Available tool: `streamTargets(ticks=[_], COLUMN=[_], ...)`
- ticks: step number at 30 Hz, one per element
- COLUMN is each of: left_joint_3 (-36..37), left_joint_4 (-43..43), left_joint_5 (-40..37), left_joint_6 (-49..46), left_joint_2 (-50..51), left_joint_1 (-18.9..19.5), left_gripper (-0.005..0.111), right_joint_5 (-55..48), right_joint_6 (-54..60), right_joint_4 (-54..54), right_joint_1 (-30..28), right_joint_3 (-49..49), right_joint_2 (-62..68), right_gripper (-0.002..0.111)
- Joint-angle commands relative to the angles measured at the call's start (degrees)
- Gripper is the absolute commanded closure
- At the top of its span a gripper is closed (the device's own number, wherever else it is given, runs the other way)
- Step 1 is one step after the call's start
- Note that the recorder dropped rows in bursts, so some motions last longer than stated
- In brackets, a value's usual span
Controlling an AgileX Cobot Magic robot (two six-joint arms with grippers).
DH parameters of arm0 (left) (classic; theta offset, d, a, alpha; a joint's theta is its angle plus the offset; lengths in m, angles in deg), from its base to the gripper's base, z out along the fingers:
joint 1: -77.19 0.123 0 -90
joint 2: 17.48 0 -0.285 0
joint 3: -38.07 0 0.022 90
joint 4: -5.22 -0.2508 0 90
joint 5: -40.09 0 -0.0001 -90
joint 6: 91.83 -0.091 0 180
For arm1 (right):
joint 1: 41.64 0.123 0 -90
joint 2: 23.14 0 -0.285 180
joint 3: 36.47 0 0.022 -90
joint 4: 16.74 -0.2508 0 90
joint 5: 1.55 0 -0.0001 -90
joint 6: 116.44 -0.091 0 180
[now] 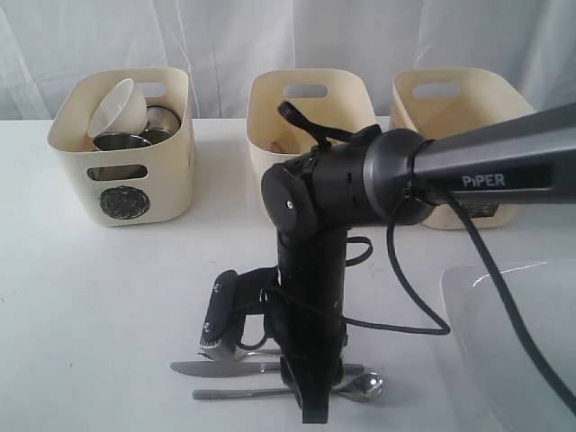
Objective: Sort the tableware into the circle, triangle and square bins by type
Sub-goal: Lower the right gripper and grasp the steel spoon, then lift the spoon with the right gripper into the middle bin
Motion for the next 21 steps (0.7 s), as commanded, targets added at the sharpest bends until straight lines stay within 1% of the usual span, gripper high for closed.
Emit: streamTargets(ticks=[1, 8, 12, 13, 14, 17, 18, 20, 21], left_joint_3=[0.53, 0.53, 0.53, 0.53, 0.53, 0.53, 0.53, 0.53, 0.53], left_joint_4=[0.44, 0.44, 0.44, 0.44, 0.44, 0.44, 0.44, 0.44, 0.44], left_joint_5=[-3.11, -3.11, -3.11, -3.11, -3.11, -3.11, -3.11, -3.11, -3.11], left_joint_6=[0.26, 0.26, 0.26, 0.26, 0.26, 0.26, 0.26, 0.26, 0.26], left_joint_2=[-0.28, -0.28, -0.28, -0.28, -0.28, -0.28, -0.28, -0.28, -0.28], left_joint_1=[0.19, 0.19, 0.19, 0.19, 0.19, 0.19, 0.19, 0.19, 0.19], left_gripper=[0.107, 0.107, 0.107, 0.107, 0.107, 0.107, 0.107, 0.107, 0.107], right_joint_5=[2.22, 10.82, 11.28, 11.28, 11.28, 10.78, 10.41, 9.27, 8.55], right_joint_6=[1.85, 1.85, 1.85, 1.85, 1.85, 1.74, 1.74, 1.74, 1.74], right_joint_4=[-0.10, -0.10, -0.10, 0.15, 0.14, 0.14, 0.14, 0.14, 0.14], right_joint_1=[-0.37, -0.37, -0.37, -0.37, -0.37, -0.37, -0.37, -0.37, -0.37], right_joint_3=[-2.52, -4.88, -4.88, -4.88, -4.88, -4.88, -4.88, -4.88, -4.88], right_joint_2=[0.22, 0.43, 1.94, 2.40, 2.67, 3.00, 3.00, 3.00, 3.00], right_gripper=[0.068, 0.068, 0.068, 0.070, 0.072, 0.087, 0.095, 0.108, 0.108])
